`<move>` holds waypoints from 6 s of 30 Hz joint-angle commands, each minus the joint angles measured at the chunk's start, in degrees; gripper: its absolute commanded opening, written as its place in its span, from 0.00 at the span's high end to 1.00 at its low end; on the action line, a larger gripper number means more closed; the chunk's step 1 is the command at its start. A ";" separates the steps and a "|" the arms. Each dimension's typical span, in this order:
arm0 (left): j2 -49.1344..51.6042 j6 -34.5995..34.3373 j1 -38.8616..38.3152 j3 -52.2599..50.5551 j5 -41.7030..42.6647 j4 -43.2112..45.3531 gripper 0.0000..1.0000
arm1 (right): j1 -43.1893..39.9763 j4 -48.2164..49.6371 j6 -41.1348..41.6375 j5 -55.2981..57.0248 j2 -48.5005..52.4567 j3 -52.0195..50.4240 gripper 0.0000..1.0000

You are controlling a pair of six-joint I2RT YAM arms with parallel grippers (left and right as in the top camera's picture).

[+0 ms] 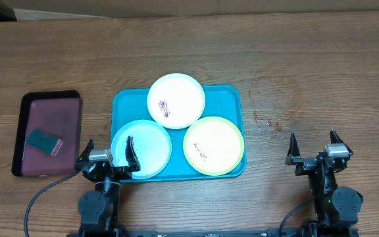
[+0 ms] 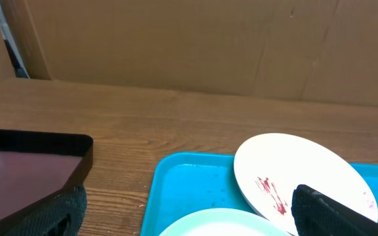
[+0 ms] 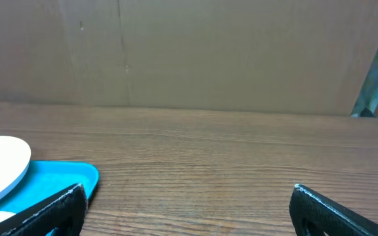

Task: Clean dirty plates on tray and stack at the side

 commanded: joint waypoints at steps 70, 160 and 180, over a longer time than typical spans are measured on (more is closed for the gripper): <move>23.67 2.80 -0.35 37.13 5.55 -13.33 0.00 | -0.11 0.44 -0.02 -0.07 -0.55 -0.57 0.00; 119.16 -29.57 41.70 77.44 2.71 -41.13 0.47 | -0.11 0.44 -0.02 -0.07 -0.55 -0.57 0.00; 119.36 -29.31 41.64 77.44 12.76 -45.62 0.00 | -0.11 0.44 -0.02 -0.07 -0.55 -0.57 0.00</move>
